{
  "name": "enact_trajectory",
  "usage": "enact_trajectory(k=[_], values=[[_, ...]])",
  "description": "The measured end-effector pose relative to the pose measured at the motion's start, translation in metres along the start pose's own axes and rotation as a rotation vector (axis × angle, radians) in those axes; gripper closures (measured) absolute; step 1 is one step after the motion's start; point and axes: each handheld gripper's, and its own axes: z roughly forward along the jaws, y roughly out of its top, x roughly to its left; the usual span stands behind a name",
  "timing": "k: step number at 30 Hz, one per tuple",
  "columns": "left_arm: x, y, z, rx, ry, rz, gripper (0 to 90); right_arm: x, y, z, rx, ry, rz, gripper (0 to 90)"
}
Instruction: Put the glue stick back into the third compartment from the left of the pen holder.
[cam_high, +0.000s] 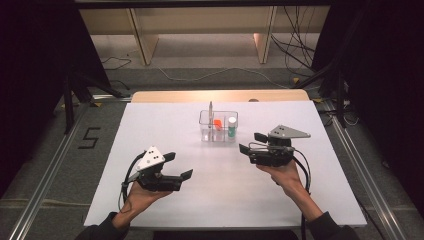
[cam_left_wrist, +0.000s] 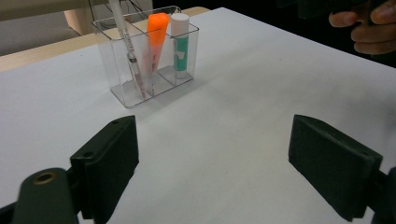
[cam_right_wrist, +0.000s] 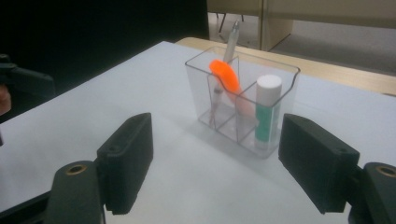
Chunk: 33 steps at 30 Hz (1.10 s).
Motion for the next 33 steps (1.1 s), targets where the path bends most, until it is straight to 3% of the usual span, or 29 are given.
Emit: enact_trajectory(k=[10, 18, 27, 33], values=[[0.002, -0.001, -0.001, -0.010, -0.009, -0.022, 15.6, 0.003, -0.024, -0.025, -0.040, 0.013, -0.012, 26.6], [-0.001, -0.003, -0.001, 0.002, -0.010, -0.021, 15.6, 0.012, -0.037, -0.033, -0.024, 0.024, -0.028, 26.3], [-0.002, -0.006, -0.003, 0.002, -0.013, -0.046, 15.6, 0.012, -0.050, -0.046, -0.015, 0.009, -0.012, 26.2], [-0.003, -0.007, -0.002, 0.009, -0.020, -0.038, 15.6, 0.014, -0.056, -0.049, -0.012, 0.013, -0.015, 26.2]])
